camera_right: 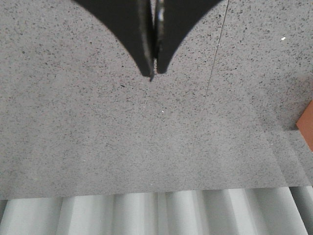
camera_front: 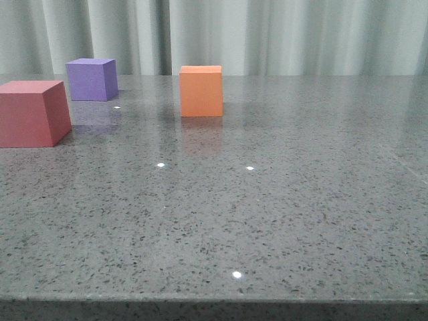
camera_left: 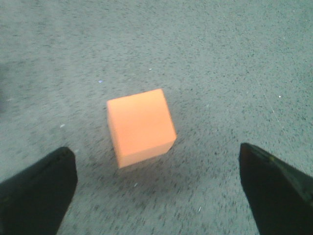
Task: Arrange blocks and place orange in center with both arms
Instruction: 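Lower the open left gripper over the orange cube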
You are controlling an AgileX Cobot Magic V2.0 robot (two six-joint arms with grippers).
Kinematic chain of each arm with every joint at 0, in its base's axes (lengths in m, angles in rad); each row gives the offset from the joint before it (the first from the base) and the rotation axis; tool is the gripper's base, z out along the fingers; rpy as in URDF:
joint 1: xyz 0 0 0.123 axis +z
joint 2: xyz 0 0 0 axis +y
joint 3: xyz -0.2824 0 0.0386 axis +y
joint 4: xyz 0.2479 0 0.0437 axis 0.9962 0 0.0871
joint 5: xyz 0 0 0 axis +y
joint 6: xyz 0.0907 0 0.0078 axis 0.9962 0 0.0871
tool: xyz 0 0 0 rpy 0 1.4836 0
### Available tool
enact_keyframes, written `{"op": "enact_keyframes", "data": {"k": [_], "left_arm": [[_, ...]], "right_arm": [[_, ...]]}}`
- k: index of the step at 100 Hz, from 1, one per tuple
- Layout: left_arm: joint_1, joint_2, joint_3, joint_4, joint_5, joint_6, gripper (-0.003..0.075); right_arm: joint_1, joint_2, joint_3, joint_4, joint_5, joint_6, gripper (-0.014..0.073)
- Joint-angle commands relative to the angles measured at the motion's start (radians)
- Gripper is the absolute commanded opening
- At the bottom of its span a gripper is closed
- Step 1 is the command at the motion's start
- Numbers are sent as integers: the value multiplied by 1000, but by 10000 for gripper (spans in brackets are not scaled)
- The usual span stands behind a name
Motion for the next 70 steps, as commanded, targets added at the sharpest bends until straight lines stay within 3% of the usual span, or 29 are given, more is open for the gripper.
{"op": "enact_keyframes", "data": {"k": [1, 18, 70], "left_arm": [[-22, 32, -122, 24, -14, -25, 636], [-31, 128, -202, 28, -5, -31, 636], [-25, 202, -204, 132, -20, -113, 636]], "right_arm": [[-7, 0, -24, -21, -81, -12, -69], [-7, 0, -24, -21, -81, -12, -69], [-7, 0, -24, -21, -81, -12, -69]]}}
